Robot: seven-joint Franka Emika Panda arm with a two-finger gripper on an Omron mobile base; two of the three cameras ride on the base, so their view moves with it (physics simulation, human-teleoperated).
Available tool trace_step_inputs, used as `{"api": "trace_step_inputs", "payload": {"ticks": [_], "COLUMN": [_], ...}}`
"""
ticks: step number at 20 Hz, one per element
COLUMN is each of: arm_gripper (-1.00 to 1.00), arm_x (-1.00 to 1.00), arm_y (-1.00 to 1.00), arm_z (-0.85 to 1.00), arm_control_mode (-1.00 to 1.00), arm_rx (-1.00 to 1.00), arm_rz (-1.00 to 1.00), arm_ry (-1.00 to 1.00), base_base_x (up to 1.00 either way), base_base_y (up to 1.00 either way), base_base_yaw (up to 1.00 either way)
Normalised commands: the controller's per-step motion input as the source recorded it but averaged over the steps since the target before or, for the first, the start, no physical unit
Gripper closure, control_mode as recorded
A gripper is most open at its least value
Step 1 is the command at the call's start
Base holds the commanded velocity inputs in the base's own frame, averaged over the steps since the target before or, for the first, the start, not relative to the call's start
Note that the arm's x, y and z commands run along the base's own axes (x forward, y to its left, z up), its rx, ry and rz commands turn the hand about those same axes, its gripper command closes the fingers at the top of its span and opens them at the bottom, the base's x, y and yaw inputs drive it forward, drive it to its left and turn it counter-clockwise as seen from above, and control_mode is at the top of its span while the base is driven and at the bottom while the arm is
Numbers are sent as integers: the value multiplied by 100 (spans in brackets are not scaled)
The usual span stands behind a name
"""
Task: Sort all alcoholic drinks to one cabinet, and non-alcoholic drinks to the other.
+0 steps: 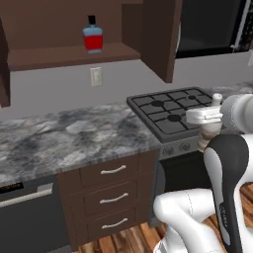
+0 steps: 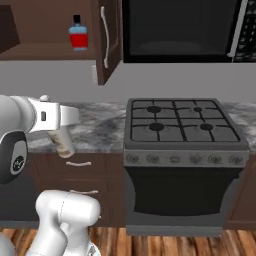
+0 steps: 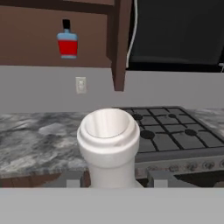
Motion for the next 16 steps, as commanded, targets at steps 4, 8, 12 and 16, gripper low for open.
{"api": "trace_step_inputs", "payload": {"ticks": [4, 8, 12, 16], "arm_gripper": [100, 100, 100, 100], "arm_x": [0, 0, 0, 0], "arm_y": [0, 0, 0, 0], "arm_z": [0, 0, 0, 0], "arm_control_mode": [100, 100, 100, 100], "arm_rx": [0, 0, 0, 0], "arm_rz": [0, 0, 0, 0], "arm_ry": [0, 0, 0, 0], "base_base_x": [0, 10, 27, 46], "base_base_y": [67, 54, 48, 36], "base_base_yaw": [0, 0, 0, 4]}}
